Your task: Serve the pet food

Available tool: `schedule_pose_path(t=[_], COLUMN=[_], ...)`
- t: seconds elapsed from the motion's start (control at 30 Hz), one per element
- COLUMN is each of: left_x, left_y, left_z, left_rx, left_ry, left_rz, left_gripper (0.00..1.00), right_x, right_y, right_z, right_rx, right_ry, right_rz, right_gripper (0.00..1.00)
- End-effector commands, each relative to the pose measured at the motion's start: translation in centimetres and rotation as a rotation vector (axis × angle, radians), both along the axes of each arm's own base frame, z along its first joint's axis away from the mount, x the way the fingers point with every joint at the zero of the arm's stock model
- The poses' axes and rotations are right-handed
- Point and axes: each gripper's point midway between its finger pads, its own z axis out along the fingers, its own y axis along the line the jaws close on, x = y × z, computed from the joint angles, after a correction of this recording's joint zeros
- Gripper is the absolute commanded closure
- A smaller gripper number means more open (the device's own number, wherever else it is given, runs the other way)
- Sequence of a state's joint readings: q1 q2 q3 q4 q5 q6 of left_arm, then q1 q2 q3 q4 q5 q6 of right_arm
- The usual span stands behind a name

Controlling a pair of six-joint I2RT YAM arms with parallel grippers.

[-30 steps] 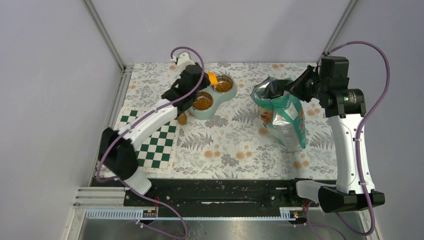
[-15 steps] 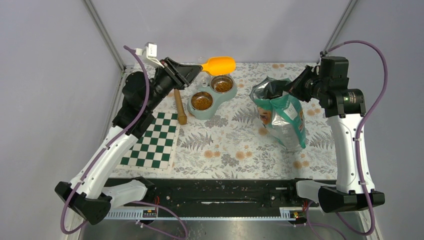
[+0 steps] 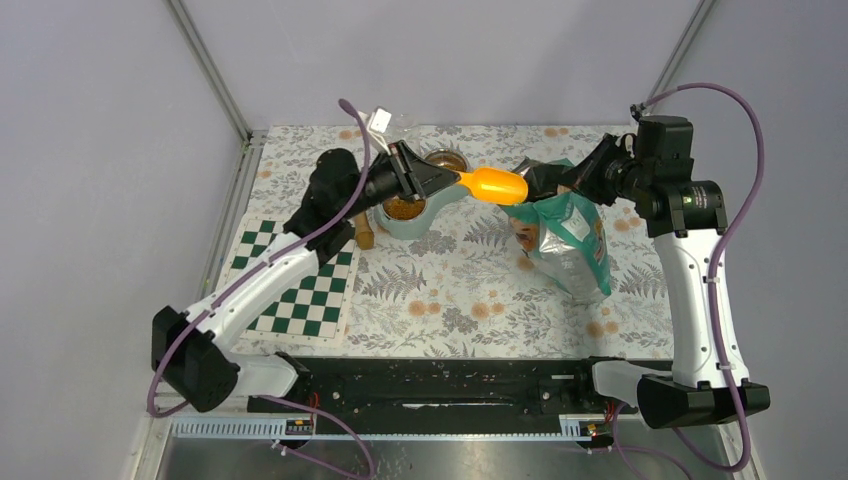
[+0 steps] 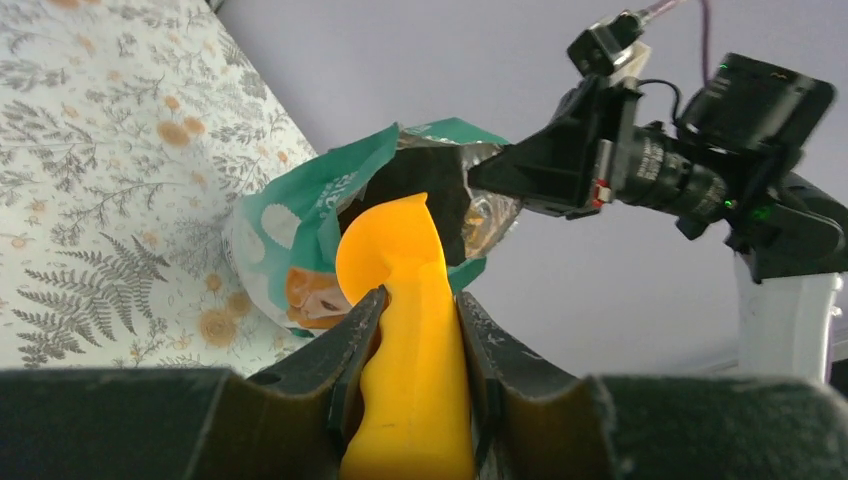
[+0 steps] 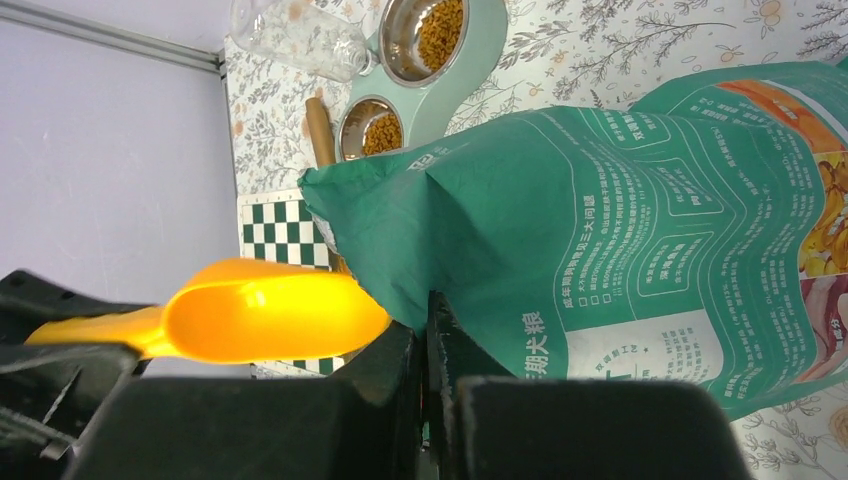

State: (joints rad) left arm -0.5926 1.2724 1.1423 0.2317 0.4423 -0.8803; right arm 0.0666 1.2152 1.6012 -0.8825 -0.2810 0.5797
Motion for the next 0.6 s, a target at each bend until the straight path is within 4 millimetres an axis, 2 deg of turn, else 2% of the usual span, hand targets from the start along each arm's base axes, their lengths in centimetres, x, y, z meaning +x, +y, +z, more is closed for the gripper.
schedule_pose_path(t=[0.0,0.3,0.57], left_x=[0.5,2.4,4.9], left_y=[-1.8,-6.0,-9.1], left_z=[1.7,-4.4,-10.3], left_rx=[0.003,0.183,0.312], left_ry=[0.006,0.159,0.261], left_rz=[-0.037,-0.056,-0.008], left_gripper=[1.0,1.0,1.0], right_x=[-0.6,0.5,2.5], right_y=[2.4,4.3,4.4], right_z=[4.7,1.9,-1.7], right_rx=[0.046,-0.042,-0.112], right_ry=[-0.185,-0.13,-0.074], right_rz=[0.124,0.153,0.097], right_gripper=[1.0,1.0,1.0])
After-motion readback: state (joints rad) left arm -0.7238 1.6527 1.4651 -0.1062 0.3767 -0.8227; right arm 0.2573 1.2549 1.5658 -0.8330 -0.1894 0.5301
